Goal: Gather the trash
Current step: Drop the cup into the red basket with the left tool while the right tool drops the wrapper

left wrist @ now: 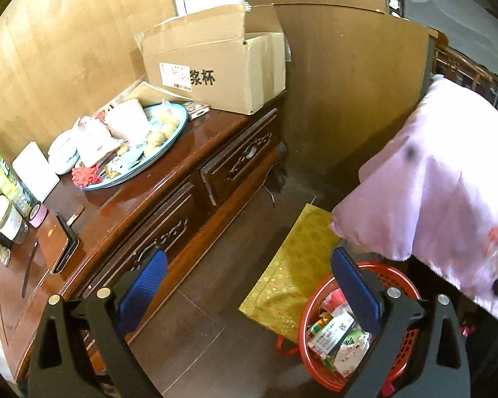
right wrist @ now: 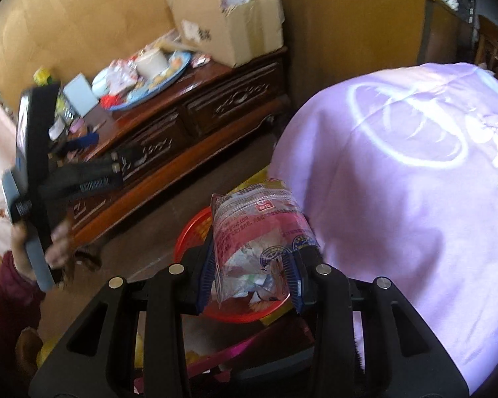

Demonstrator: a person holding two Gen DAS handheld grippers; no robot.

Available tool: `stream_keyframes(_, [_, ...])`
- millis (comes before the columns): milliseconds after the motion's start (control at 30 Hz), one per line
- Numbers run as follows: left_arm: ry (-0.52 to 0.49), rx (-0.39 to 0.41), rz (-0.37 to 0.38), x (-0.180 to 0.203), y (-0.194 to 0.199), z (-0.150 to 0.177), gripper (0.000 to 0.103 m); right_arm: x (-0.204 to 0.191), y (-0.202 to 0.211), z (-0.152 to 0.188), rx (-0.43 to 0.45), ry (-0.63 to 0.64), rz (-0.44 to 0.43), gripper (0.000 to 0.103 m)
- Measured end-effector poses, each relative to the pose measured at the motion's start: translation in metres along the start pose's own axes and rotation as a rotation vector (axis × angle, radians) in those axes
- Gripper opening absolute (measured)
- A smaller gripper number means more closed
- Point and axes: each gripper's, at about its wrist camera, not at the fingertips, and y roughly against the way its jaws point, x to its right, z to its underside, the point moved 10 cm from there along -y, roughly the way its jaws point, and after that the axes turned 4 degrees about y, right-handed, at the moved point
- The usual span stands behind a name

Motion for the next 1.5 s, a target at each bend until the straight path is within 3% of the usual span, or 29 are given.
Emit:
stream_keyframes(467, [-0.012, -0.06, -0.008, -0.008, -0.018, 0.024, 0.097, -0.019, -0.095, 0.024, -0.218, 0.109, -0.013, 0.04])
stream_keyframes(533, [-0.009, -0.073, -0.009, -0.008, -0.021, 0.028, 0.097, -0.019, -0.111, 0.029, -0.251, 0.125, -0.016, 0.043])
stream_keyframes(600, [-0.007, -0.088, -0.01, -0.009, -0.026, 0.033, 0.097, -0.018, -0.129, 0.037, -0.297, 0.137, -0.014, 0.054])
stream_keyframes(667, [-0.008, -0.096, -0.011, -0.009, -0.028, 0.035, 0.097, -0.016, -0.137, 0.043, -0.314, 0.138, -0.004, 0.056])
stream_keyframes(967, [-0.019, -0.091, 0.006, -0.001, -0.025, 0.036, 0.097, -0.022, -0.115, 0.03, -0.243, 0.167, -0.003, 0.056])
stream_keyframes(1067, [-0.034, -0.084, 0.005, 0.005, -0.023, 0.036, 0.097, -0.022, -0.121, 0.036, -0.269, 0.186, 0.011, 0.064])
stream_keyframes(1233, [-0.039, -0.086, 0.007, 0.006, -0.024, 0.035, 0.097, -0.025, -0.113, 0.03, -0.239, 0.166, -0.005, 0.064])
stream_keyframes(1333, [-0.041, -0.089, 0.006, 0.006, -0.026, 0.036, 0.097, -0.019, -0.114, 0.023, -0.214, 0.156, 0.017, 0.077])
stream_keyframes(1433, [-0.039, -0.099, 0.007, 0.005, -0.029, 0.038, 0.097, -0.02, -0.113, 0.026, -0.222, 0.103, -0.017, 0.077])
stream_keyframes(1500, [-0.031, -0.113, 0.007, 0.003, -0.033, 0.041, 0.097, -0.018, -0.114, 0.026, -0.219, 0.144, 0.029, 0.077])
